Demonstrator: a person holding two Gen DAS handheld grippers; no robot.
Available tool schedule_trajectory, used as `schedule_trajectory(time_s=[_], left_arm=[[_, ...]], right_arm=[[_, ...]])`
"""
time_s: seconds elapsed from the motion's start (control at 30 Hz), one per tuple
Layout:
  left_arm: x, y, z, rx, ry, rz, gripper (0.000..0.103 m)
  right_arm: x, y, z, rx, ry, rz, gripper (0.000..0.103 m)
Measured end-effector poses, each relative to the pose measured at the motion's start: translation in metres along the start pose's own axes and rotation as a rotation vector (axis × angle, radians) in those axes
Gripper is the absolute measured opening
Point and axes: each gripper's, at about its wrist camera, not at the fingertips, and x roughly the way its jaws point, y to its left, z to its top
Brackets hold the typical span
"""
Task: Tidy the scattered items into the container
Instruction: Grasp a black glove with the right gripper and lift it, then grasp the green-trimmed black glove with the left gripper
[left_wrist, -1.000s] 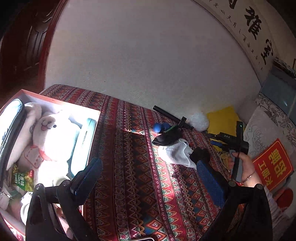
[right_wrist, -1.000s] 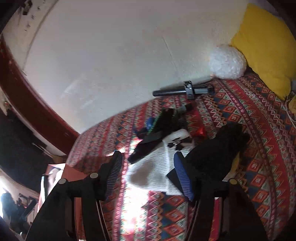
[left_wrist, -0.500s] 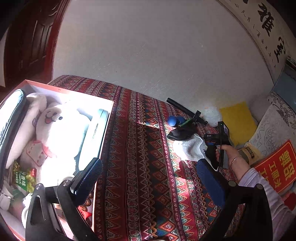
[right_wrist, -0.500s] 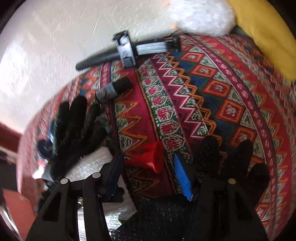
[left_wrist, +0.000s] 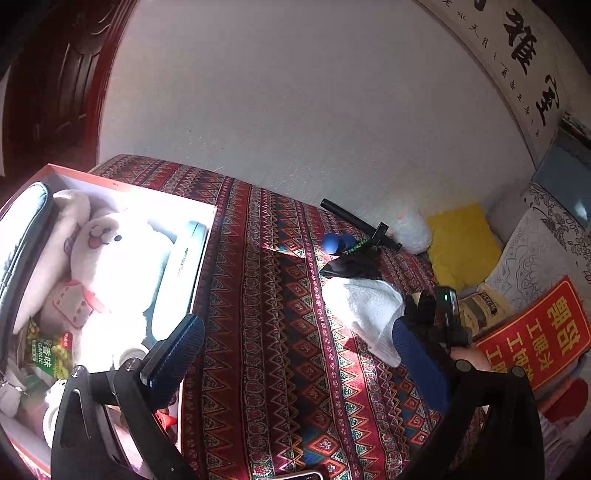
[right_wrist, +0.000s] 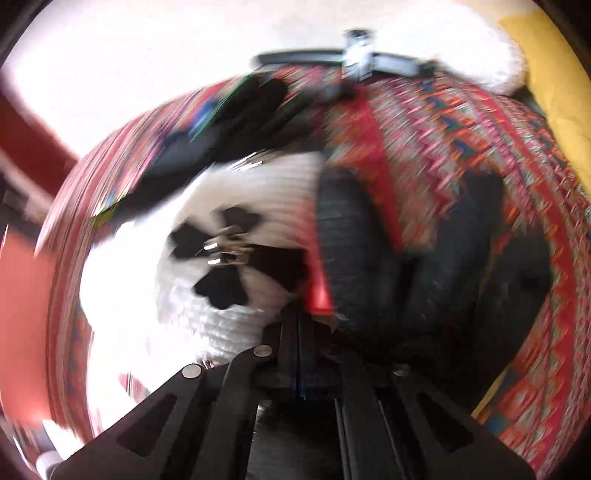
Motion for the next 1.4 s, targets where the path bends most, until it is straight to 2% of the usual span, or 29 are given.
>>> schedule_trajectory(time_s=[0.07,0.13,0.17,0.2,0.23,0.3,0.37,0.4,0.47,0.5,0.53,0.57,0.6,0.67,0.73,0.77,0.8,0.83,0.87,0.93,1.07,1.17,1.3,1.33,1.4], left_arm=[[-0.003,0.003,0.001,-0.008,-0.004,-0.006,0.102],[-0.007,0.006,0.001,-0.019,-0.012,-0.013,0.102],[-0.009,0.007,0.001,-0.023,-0.015,-0.016,0.102],[-0.011,0.008,0.001,-0.025,-0.017,-0.017,0.102],[-0.012,0.009,0.001,-0.026,-0.019,-0.015,0.102],[-0.014,0.011,0.001,-0.025,-0.018,-0.011,0.102],[-0.014,0.011,-0.001,-0.026,-0.015,-0.009,0.102],[-0.013,0.010,-0.001,-0.025,-0.011,-0.010,0.102],[-0.010,0.008,-0.003,-0.017,-0.003,-0.009,0.102],[-0.009,0.006,-0.003,-0.011,0.000,-0.008,0.102],[-0.008,0.004,-0.004,-0.004,0.003,-0.008,0.102],[-0.006,0.002,-0.004,0.004,0.004,-0.007,0.102],[-0.005,0.000,-0.004,0.011,0.006,-0.008,0.102],[-0.003,-0.005,-0.004,0.020,0.009,-0.013,0.102],[-0.002,-0.007,-0.005,0.022,0.009,-0.012,0.102],[-0.002,-0.007,-0.005,0.023,0.010,-0.011,0.102],[-0.002,-0.008,-0.005,0.024,0.010,-0.011,0.102],[-0.003,-0.008,-0.005,0.026,0.010,-0.012,0.102],[-0.004,-0.008,-0.005,0.029,0.010,-0.011,0.102],[-0.006,-0.006,-0.005,0.027,0.005,-0.012,0.102],[-0.003,-0.006,-0.007,-0.001,0.023,-0.045,0.102],[0.005,-0.018,-0.013,0.023,0.049,-0.046,0.102],[0.031,-0.050,-0.016,0.093,0.100,-0.041,0.102],[0.043,-0.061,-0.012,0.101,0.114,-0.049,0.102],[0.079,-0.087,0.001,0.119,0.167,-0.087,0.102]], right_arm=[[-0.005,0.037,-0.038,-0.117,-0.006,-0.020,0.001],[-0.021,0.077,-0.074,-0.226,-0.074,-0.036,0.002],[-0.031,0.094,-0.091,-0.257,-0.106,0.001,0.002],[-0.043,0.107,-0.107,-0.264,-0.132,0.077,0.004],[-0.055,0.116,-0.121,-0.250,-0.156,0.139,0.009],[-0.081,0.118,-0.141,-0.181,-0.216,0.183,0.010],[-0.109,0.093,-0.147,-0.046,-0.298,0.184,0.011],[-0.122,0.073,-0.145,0.039,-0.352,0.176,0.015],[-0.138,0.028,-0.133,0.202,-0.457,0.092,0.048],[-0.140,0.008,-0.122,0.279,-0.494,0.011,0.092],[-0.138,-0.014,-0.114,0.350,-0.506,-0.054,0.102],[-0.130,-0.034,-0.108,0.411,-0.482,-0.071,0.102],[-0.121,-0.053,-0.102,0.463,-0.449,-0.043,0.102],[-0.087,-0.069,-0.098,0.532,-0.377,0.078,0.101],[-0.050,-0.080,-0.112,0.605,-0.282,0.197,0.041],[-0.050,-0.083,-0.124,0.658,-0.314,0.239,0.039],[-0.060,-0.083,-0.132,0.693,-0.318,0.299,0.024],[-0.075,-0.082,-0.137,0.702,-0.359,0.366,0.020],[-0.096,-0.078,-0.140,0.674,-0.424,0.391,0.017],[-0.141,-0.061,-0.150,0.602,-0.538,0.381,0.013],[-0.204,-0.039,-0.181,0.573,-0.714,0.494,0.013],[-0.224,-0.043,-0.191,0.617,-0.799,0.671,0.013],[-0.225,-0.047,-0.179,0.652,-0.911,0.912,0.013],[-0.212,-0.053,-0.166,0.654,-0.928,0.955,0.013],[-0.206,-0.059,-0.158,0.652,-0.953,0.983,0.013]])
